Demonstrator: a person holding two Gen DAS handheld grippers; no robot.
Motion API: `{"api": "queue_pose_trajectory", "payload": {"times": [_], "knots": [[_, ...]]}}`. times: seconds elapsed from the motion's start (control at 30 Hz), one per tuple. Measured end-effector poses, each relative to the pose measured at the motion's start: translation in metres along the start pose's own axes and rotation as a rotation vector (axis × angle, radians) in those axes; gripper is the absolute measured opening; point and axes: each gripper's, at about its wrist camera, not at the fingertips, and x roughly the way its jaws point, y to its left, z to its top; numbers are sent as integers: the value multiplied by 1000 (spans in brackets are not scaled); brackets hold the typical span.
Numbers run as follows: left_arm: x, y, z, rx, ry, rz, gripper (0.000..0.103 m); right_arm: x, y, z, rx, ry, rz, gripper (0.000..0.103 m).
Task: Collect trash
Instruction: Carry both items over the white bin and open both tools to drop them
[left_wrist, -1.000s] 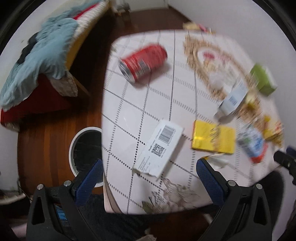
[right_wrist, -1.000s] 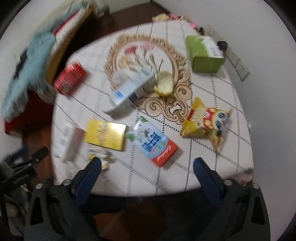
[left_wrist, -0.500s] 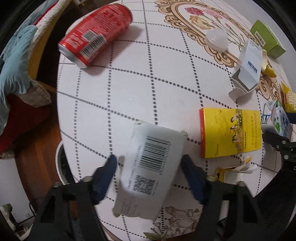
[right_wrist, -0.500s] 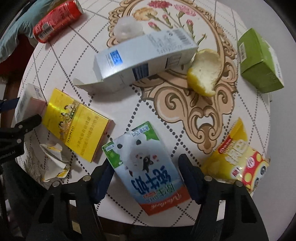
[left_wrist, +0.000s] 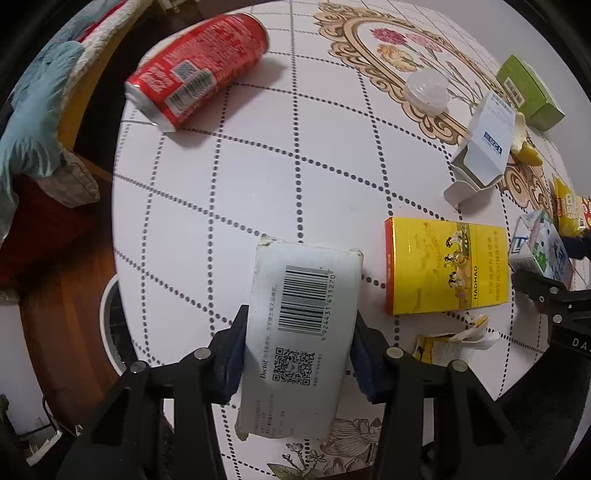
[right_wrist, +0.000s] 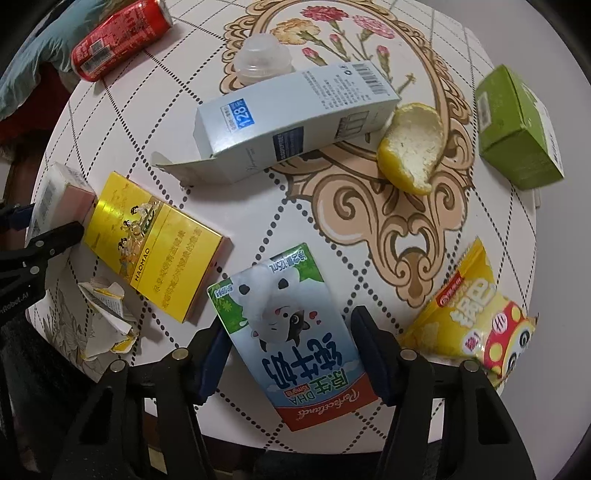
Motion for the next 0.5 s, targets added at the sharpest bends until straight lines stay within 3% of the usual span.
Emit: {"api": "queue_pose_trajectory", "payload": {"times": [0.27,0.5], "knots": [[-60,14,-21,-101,-144,60,45,-51,9,-30,86,-105,13,62],[-108,83,-16,-250,-288,61,45,-125,58,-31,91,-258,107,61]]}}
